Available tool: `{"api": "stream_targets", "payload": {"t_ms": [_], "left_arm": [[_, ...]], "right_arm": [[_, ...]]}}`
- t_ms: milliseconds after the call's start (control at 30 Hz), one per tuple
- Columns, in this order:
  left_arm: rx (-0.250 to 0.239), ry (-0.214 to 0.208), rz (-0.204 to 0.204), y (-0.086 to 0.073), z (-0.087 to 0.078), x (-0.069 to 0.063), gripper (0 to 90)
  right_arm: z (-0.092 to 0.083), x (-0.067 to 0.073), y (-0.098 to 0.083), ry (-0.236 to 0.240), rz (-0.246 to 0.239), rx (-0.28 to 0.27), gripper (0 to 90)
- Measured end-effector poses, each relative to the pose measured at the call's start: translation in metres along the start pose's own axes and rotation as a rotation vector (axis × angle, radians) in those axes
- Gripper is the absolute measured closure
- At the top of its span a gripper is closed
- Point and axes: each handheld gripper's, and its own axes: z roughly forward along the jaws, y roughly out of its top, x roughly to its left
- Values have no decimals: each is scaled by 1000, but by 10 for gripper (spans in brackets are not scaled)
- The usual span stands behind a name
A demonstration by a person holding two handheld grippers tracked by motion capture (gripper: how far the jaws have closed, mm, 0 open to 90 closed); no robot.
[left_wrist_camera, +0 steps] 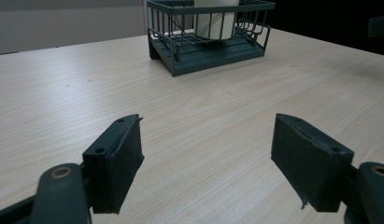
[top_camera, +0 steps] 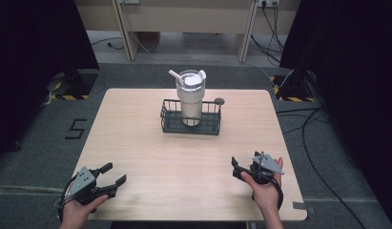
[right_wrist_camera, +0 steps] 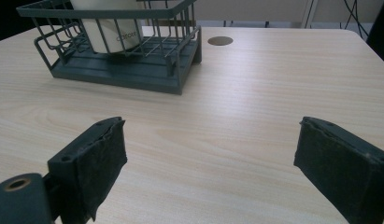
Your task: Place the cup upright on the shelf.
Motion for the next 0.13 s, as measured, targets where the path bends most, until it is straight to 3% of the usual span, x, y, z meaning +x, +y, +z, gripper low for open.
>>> {"api": "stream_targets", "payload": {"t_ms": [133], "left_arm": [[-2, -2, 2, 0, 0, 0, 239]], "right_arm": [[0, 2, -1, 7, 1, -2, 97]]}}
